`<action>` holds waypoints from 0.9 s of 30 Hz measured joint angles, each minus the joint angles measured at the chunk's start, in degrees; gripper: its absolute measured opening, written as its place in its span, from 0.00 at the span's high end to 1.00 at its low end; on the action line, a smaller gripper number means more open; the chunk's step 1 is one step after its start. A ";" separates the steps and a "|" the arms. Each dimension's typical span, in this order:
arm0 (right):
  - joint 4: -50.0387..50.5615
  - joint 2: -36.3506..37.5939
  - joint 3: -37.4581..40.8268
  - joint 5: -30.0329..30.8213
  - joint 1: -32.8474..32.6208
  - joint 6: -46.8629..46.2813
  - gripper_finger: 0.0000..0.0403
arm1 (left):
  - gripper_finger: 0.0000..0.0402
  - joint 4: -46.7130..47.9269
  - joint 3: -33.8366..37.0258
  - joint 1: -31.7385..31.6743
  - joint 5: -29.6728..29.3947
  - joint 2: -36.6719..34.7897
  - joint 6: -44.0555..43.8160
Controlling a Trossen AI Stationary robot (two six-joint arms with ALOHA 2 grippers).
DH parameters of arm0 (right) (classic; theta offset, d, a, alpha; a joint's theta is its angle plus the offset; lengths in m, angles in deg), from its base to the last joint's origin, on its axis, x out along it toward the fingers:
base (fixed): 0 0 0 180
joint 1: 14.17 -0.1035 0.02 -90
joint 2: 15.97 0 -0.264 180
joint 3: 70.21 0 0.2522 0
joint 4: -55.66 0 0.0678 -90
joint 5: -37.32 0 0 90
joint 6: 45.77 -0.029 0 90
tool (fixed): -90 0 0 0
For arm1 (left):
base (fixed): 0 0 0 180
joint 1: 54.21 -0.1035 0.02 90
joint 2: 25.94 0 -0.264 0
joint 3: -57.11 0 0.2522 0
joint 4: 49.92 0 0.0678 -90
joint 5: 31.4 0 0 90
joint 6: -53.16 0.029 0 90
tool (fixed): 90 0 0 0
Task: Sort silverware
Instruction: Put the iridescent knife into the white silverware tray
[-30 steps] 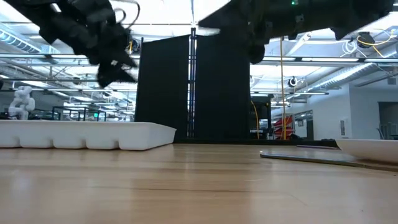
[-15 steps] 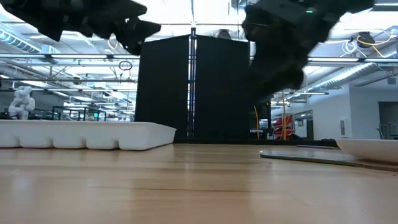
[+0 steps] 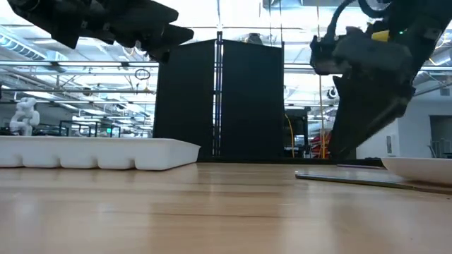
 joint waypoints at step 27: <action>10.10 -13.06 -9.99 -3.51 -1.05 -1.05 0.77 | 0.51 0.45 0.00 0.00 0.04 0.00 0.00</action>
